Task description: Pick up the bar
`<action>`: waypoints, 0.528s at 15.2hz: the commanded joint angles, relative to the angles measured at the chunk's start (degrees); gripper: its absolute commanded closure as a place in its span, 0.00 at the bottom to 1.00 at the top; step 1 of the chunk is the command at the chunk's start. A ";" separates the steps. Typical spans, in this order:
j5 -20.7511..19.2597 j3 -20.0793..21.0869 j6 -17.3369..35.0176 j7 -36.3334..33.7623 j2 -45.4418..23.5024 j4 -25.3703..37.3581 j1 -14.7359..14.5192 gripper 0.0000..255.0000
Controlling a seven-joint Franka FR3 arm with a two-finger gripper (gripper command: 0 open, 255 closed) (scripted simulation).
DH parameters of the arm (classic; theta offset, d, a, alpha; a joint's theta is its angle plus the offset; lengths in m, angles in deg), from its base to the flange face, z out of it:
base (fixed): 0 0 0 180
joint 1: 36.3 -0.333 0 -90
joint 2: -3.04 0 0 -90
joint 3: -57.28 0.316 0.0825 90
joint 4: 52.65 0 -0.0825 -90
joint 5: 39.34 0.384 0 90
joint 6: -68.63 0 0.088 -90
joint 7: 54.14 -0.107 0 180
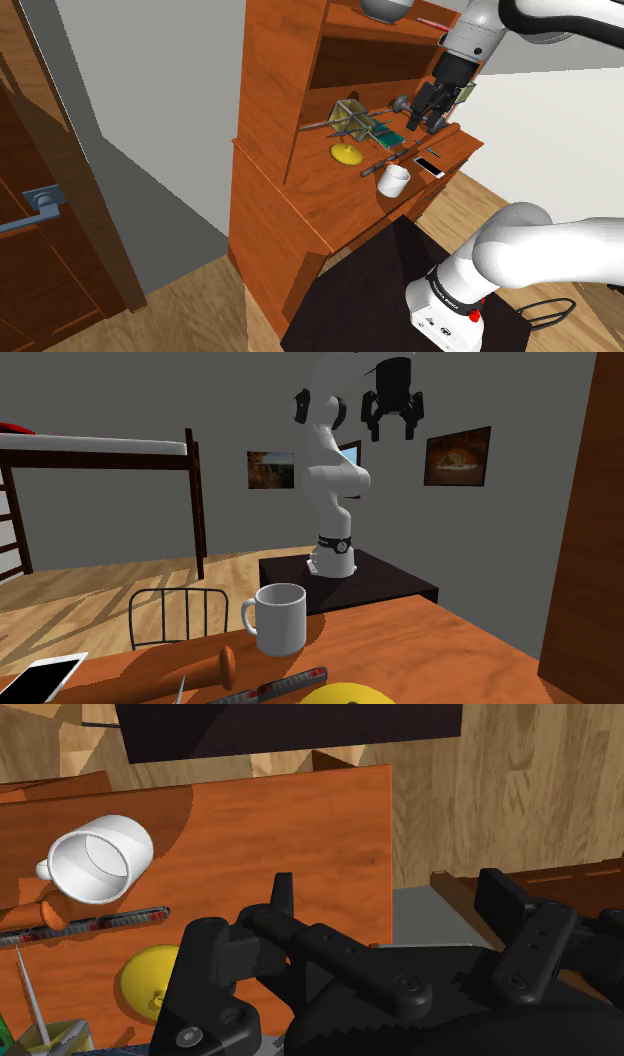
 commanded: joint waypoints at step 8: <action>-0.11 0.10 12.80 -7.79 -10.60 -1.81 4.41 0.00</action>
